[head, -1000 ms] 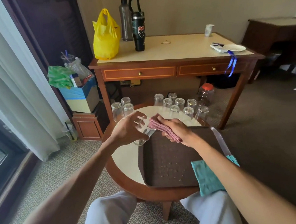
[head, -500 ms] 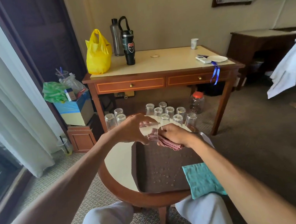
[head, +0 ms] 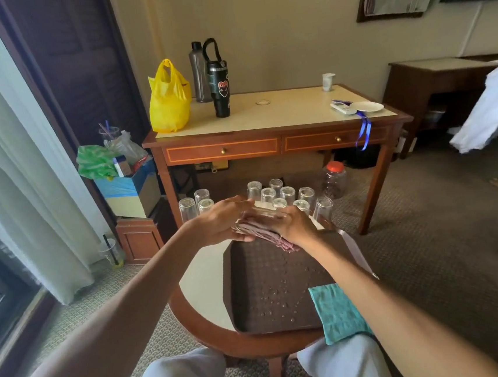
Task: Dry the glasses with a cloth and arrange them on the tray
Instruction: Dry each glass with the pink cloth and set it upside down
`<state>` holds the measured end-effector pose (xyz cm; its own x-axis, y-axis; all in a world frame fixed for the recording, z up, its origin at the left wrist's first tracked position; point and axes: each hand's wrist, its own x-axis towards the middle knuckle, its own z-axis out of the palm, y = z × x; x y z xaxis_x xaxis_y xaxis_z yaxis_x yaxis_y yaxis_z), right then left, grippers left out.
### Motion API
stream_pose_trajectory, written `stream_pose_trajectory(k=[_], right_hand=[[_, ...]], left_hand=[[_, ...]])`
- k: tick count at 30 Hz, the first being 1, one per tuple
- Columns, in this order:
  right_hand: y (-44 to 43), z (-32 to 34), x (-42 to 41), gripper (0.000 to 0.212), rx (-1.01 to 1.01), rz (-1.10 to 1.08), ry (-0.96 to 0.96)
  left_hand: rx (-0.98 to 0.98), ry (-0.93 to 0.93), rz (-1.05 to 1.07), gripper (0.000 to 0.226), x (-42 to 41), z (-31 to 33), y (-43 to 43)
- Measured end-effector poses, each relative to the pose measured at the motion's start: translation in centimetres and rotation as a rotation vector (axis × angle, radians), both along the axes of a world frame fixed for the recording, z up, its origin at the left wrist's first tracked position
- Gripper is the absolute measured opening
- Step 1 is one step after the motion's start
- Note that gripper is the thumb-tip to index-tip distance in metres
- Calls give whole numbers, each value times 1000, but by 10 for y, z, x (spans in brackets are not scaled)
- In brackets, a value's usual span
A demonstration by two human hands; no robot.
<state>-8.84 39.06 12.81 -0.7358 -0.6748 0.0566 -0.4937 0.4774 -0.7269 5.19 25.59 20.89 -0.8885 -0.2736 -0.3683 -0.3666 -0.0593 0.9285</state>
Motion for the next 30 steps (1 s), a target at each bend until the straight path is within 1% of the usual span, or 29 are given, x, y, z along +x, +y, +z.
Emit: stream_pose_trajectory(k=[3, 4, 6, 7, 8, 10, 12, 13, 15, 17, 19, 20, 22, 24, 26, 27, 28, 29, 30], right_hand=[[-2, -10, -10, 27, -11, -23, 41], [1, -7, -10, 27, -37, 10, 19], [10, 13, 1, 38, -119, 132, -94], [15, 21, 5, 42, -114, 185, -132], [16, 26, 7, 42, -100, 220, -109], [11, 25, 1, 34, -45, 150, 50], [6, 21, -4, 17, 42, 13, 248], [6, 21, -1, 15, 60, -41, 329], [10, 28, 10, 30, -34, -32, 464], [16, 43, 24, 29, -164, 39, 598], [17, 52, 33, 30, -218, 109, 775], [15, 53, 35, 32, -215, 127, 851], [10, 52, 39, 32, -232, 123, 923], [7, 47, 35, 26, -249, 59, 861], [3, 38, 28, 27, -224, -16, 679], [0, 32, 26, 22, -219, -37, 567], [-1, 29, 28, 8, -252, -35, 411], [-2, 29, 33, 8, -312, -19, 209], [-2, 30, 38, 16, -362, -7, -5]], left_hand=[[27, -1, -18, 30, 1, 6, 2], [61, -1, -13, 31, 2, 6, 0], [123, -1, 11, 34, 4, 5, -3], [142, -2, 35, 36, 4, 4, -4], [153, 0, 65, 37, 3, 2, -3], [127, 17, 117, 34, 1, 1, 0], [88, 42, 140, 29, -1, 1, 3], [89, 53, 141, 28, 0, 1, 3], [137, 61, 135, 27, 2, 2, 1], [225, 39, 128, 31, 5, 3, -1], [291, -36, 119, 42, 5, 2, -2], [299, -79, 108, 44, 5, 2, -1], [257, -135, 113, 40, 6, 2, 1], [200, -142, 158, 35, 5, 4, 5], [126, -101, 228, 30, 4, 7, 11], [76, -75, 263, 28, 4, 8, 14], [16, -48, 291, 27, 3, 9, 16], [-56, -18, 312, 26, 1, 9, 17], [-143, 19, 328, 27, 0, 7, 17]])
